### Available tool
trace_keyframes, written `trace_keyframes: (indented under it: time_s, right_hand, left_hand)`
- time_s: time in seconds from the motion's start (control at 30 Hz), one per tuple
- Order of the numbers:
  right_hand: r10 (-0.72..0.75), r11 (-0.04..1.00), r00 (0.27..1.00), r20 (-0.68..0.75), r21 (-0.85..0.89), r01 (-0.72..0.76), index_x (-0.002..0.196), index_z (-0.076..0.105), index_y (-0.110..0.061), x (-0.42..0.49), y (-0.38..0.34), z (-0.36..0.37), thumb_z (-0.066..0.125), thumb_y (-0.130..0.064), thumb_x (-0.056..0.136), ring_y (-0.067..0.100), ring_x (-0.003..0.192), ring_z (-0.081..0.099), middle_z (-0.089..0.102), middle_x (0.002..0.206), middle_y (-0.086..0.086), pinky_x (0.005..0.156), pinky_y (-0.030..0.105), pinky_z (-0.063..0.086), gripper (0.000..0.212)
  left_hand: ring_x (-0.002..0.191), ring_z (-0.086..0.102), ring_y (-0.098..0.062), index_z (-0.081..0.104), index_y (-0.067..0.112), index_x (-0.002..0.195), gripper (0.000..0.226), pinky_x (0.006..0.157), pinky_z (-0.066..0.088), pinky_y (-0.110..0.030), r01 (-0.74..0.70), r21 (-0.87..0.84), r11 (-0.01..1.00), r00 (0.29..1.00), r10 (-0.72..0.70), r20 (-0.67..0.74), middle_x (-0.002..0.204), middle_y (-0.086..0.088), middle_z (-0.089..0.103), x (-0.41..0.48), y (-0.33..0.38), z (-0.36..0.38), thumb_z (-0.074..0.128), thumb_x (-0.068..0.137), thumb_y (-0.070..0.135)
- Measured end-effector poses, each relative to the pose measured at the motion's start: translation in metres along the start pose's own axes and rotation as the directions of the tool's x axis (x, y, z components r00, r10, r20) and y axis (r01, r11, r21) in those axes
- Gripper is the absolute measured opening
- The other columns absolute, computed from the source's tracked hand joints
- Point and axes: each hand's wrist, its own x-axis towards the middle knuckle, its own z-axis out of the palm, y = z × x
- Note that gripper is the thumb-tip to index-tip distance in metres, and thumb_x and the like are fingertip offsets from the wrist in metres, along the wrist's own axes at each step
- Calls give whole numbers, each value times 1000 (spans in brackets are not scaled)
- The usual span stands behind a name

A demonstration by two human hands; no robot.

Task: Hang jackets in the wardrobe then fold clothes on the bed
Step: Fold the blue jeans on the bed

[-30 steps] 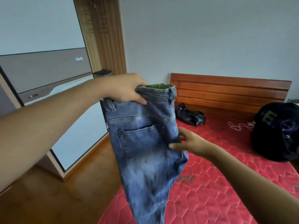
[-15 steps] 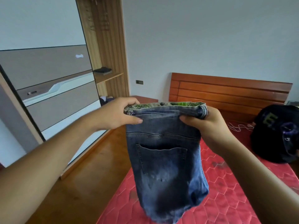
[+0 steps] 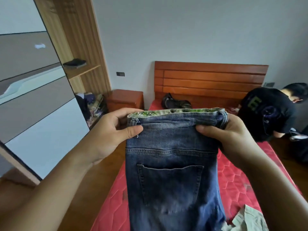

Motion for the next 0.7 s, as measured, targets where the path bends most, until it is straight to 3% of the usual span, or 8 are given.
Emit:
trace_keyframes:
  time_s: [0.1,0.17,0.23,0.3,0.37,0.5,0.6,0.7]
  right_hand:
    - [117,979,993,2,-171,-115,98,75,-8,-3,47,-22,75,4,82,19,93,72,78,99,7,87,35,58,20]
    - [151,887,988,-15,-439,-142,93,74,-15,-4,82,-36,78,-14,86,16,82,71,77,89,3,79,39,57,8]
    - [204,690,979,-20,-706,-158,82,70,-27,-5,119,-48,75,-43,83,17,77,64,68,79,-2,71,40,52,18]
    - [303,532,953,2,-830,-168,81,65,-34,-7,153,-53,68,-59,82,16,75,60,62,75,-8,66,38,48,25]
    - [431,533,902,-26,-799,-277,89,66,-32,-10,189,-52,70,-53,85,18,71,62,66,71,-7,65,39,52,22]
    - [608,609,791,-63,-603,-516,96,62,-28,-7,263,-45,70,-24,92,26,49,65,71,64,6,54,46,59,9]
    - [665,620,738,-114,-467,-631,100,63,-23,23,312,-38,68,-15,93,26,53,68,71,67,9,55,50,61,12]
    - [652,661,738,-174,-346,-666,104,61,-25,86,368,-38,66,-14,94,25,74,73,73,90,16,63,49,64,16]
  left_hand:
    - [108,67,-3,69,37,117,39,98,51,-32,67,234,970,997,-72,14,113,19,73,7,-36,19,78,79,35]
    - [96,66,0,67,41,115,37,86,50,-26,113,413,904,993,-121,-6,105,22,72,9,-66,33,79,82,31]
    - [84,61,-3,64,45,114,35,77,49,-32,185,610,771,979,-202,-42,96,15,68,11,-106,46,79,84,37]
    - [82,61,-9,59,48,111,32,78,53,-39,252,674,694,953,-298,-49,93,13,65,13,-145,60,77,85,41]
    - [77,64,-11,56,47,105,31,76,55,-39,297,638,710,929,-369,-22,87,13,67,14,-182,73,77,86,33]
    - [56,68,-8,60,30,99,28,59,55,-23,456,502,735,862,-506,-42,68,-1,71,24,-241,93,72,90,6]
    - [62,74,-12,60,30,97,32,65,62,-30,520,438,734,832,-550,-66,78,-6,75,56,-296,92,70,90,1]
    - [66,75,-13,61,26,103,33,66,62,-28,514,354,781,853,-510,-111,108,-17,72,116,-356,82,70,89,-3]
